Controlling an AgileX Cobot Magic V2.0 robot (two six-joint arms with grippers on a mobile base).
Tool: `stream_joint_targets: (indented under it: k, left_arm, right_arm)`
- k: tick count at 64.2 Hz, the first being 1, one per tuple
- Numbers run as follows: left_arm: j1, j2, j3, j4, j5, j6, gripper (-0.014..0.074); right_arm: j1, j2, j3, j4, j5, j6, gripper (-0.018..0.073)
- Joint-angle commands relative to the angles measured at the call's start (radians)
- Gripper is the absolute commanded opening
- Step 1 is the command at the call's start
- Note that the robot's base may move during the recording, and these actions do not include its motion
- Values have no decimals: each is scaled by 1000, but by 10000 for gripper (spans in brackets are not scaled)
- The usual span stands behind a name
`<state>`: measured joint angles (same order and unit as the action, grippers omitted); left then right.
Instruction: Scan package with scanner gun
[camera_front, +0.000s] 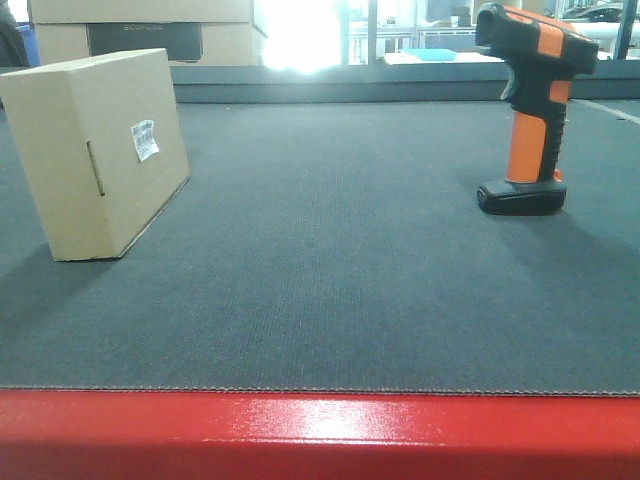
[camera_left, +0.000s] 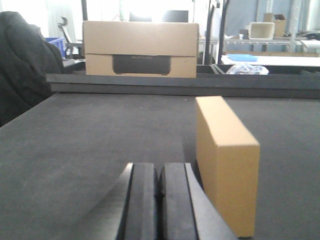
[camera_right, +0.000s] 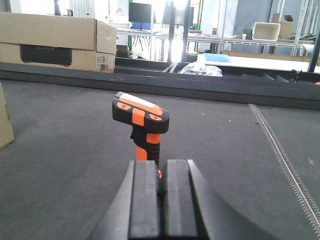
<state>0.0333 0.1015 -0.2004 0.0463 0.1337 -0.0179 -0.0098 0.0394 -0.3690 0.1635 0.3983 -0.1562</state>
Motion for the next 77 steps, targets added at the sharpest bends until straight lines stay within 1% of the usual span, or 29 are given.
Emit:
stream_joint_targets:
  k: [1, 7, 11, 13, 14, 21, 26, 72, 77]
  left_arm:
    - [8, -68, 89, 3, -78, -2, -111]
    - [8, -101, 183, 3, -114, -2, -111]
    - [8, -101, 200, 3, -184, -2, -111]
    - [6, -101, 200, 3, -134, -2, -111]
    - [6, -101, 200, 3, -126, -2, -111]
    - [5, -101, 200, 3, -128, -2, -111]
    - [5, -101, 200, 3, -151, -2, -111]
    - [5, -101, 200, 3, -151, -2, -111]
    - [5, -101, 200, 3, -151, -2, -111]
  right_arm:
    - [-6, -4, 0, -7, -11, -3, -153]
    - [-6, -4, 0, -7, -11, -3, -153]
    - [-6, -4, 0, -7, -11, -3, -153]
    - [-6, -4, 0, -7, -13, -3, -153]
    - [-6, -4, 0, -7, -13, -3, -153]
    - [-6, -4, 0, -7, -13, -3, -153]
    - [-6, -4, 0, -7, -13, -3, -153]
    - [-6, -4, 0, -7, -13, -3, -153]
    - [-6, -4, 5, 11, -18, -3, -153]
